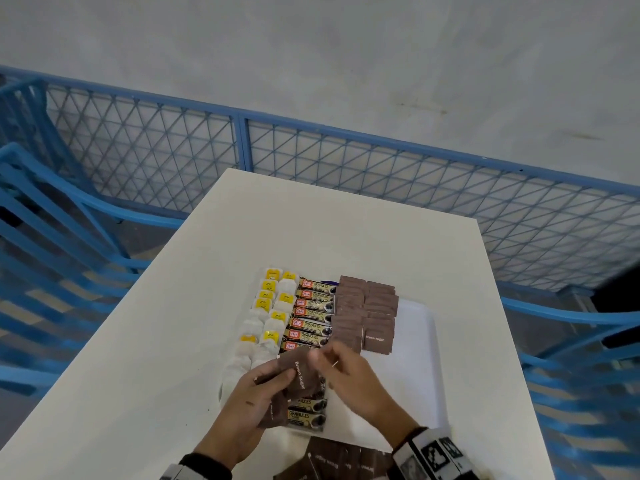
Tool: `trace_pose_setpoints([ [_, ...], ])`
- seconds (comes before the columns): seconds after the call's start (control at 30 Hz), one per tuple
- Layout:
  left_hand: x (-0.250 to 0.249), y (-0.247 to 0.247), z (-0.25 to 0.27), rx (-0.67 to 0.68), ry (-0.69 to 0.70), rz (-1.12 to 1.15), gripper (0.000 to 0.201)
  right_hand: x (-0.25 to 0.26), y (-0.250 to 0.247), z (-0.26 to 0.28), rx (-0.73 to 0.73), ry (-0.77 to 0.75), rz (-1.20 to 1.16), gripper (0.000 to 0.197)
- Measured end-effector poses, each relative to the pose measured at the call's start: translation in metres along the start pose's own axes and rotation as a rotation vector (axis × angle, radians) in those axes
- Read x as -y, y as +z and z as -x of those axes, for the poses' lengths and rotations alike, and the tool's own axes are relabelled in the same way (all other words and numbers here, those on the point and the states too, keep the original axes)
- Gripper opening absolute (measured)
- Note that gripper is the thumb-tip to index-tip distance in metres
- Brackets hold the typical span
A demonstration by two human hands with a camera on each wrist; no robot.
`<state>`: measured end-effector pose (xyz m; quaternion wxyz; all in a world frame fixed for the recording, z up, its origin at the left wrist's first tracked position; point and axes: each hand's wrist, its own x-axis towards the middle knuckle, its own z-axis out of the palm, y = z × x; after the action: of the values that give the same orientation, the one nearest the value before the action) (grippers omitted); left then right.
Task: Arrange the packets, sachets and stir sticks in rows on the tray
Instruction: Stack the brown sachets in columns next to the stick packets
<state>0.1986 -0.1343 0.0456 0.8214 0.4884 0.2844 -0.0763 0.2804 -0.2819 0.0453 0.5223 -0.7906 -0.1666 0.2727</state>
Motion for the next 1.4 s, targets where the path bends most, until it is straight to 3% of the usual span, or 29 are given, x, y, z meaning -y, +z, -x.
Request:
trace_pose_setpoints([
  [0.2,0.0,0.007,0.0,0.019,-0.06,0.084,0.026,-0.011,0.004,0.008,0.025,0.054,-0.051,0.017],
  [0.33,-0.003,0.008,0.0,0.056,-0.121,0.144,0.03,-0.01,-0.008,0.012,-0.044,0.107,-0.236,0.011],
  [0.47,-0.008,0.008,0.0,0.118,-0.14,0.163,0.031,-0.016,-0.029,0.014,-0.159,0.131,-0.277,0.013],
  [0.6,-0.01,0.011,-0.002,0.118,-0.137,0.086,0.029,-0.033,-0.051,0.015,-0.261,0.194,-0.249,0.015],
  [0.77,-0.008,0.021,-0.009,0.04,-0.084,0.003,0.02,-0.062,-0.08,0.009,-0.374,0.298,-0.124,0.003],
  [0.87,-0.007,0.022,-0.016,0.013,-0.081,-0.029,0.016,-0.074,-0.098,0.005,-0.41,0.33,-0.027,0.01],
  [0.97,-0.007,0.023,-0.024,0.012,-0.039,-0.141,0.011,-0.075,-0.11,0.0,-0.401,0.326,0.071,0.015],
  [1.13,-0.011,0.032,-0.037,0.003,0.187,-0.478,0.005,-0.07,-0.11,-0.013,-0.311,0.268,0.229,0.012],
  [1.23,-0.012,0.041,-0.049,0.013,0.264,-0.649,0.013,-0.072,-0.107,-0.023,-0.298,0.273,0.24,0.019],
  [1.4,-0.004,0.048,-0.076,0.091,0.323,-1.002,0.029,-0.071,-0.105,-0.031,-0.306,0.256,0.261,0.014],
])
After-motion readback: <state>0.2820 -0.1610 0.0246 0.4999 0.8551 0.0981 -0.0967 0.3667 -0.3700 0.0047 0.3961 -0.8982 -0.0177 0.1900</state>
